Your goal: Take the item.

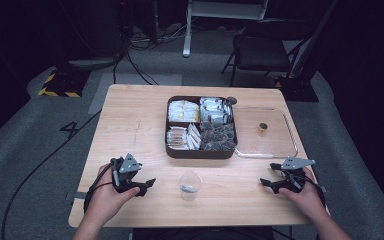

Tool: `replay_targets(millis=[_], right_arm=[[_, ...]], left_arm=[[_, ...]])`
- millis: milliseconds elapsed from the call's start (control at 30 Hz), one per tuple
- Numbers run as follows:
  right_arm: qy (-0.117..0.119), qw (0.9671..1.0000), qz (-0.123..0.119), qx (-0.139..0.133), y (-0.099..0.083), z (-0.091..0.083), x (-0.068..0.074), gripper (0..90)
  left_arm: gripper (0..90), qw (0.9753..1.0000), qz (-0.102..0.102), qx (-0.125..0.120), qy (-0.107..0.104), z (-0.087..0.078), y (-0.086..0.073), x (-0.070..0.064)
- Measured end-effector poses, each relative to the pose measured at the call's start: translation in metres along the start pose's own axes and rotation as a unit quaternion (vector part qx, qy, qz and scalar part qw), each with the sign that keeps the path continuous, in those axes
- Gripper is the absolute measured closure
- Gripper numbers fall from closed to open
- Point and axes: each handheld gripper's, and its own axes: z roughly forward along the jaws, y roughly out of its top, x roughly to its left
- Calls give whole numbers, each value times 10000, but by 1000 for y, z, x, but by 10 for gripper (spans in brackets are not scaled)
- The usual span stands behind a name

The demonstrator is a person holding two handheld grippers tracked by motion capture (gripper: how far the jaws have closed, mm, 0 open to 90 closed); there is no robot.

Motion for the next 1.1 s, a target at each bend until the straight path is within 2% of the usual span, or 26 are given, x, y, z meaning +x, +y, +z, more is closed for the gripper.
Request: replay_targets(millis=[67,167,267,367,467,533,633,767,967,1100], right_arm=[[3,10000,1,0,0,0,0,195],[0,10000,0,0,0,0,0,195],[2,10000,-1,-1,0,0,0,195],[2,10000,-1,-1,0,0,0,195],[3,10000,0,-2,0,0,0,195],[2,10000,-2,-2,0,0,0,195],[0,10000,-2,-1,0,0,0,195],[4,10000,2,0,0,0,0,195],[2,10000,-1,-1,0,0,0,195],[3,10000,0,-2,0,0,0,195]], left_arm=[[289,10000,-8,20,-32,3,-6,4],[276,9997,-94,205,-106,8,-14,9],[272,9995,-128,265,-75,12,-19,13],[250,9990,-156,412,34,17,-25,21],[178,9981,-214,548,196,20,-30,26],[177,9970,-238,689,268,21,-32,29],[175,9967,-344,649,357,22,-35,33],[172,9950,-437,754,492,25,-40,39],[154,9961,-471,572,483,29,-44,44],[140,9972,-456,296,517,31,-48,46]])
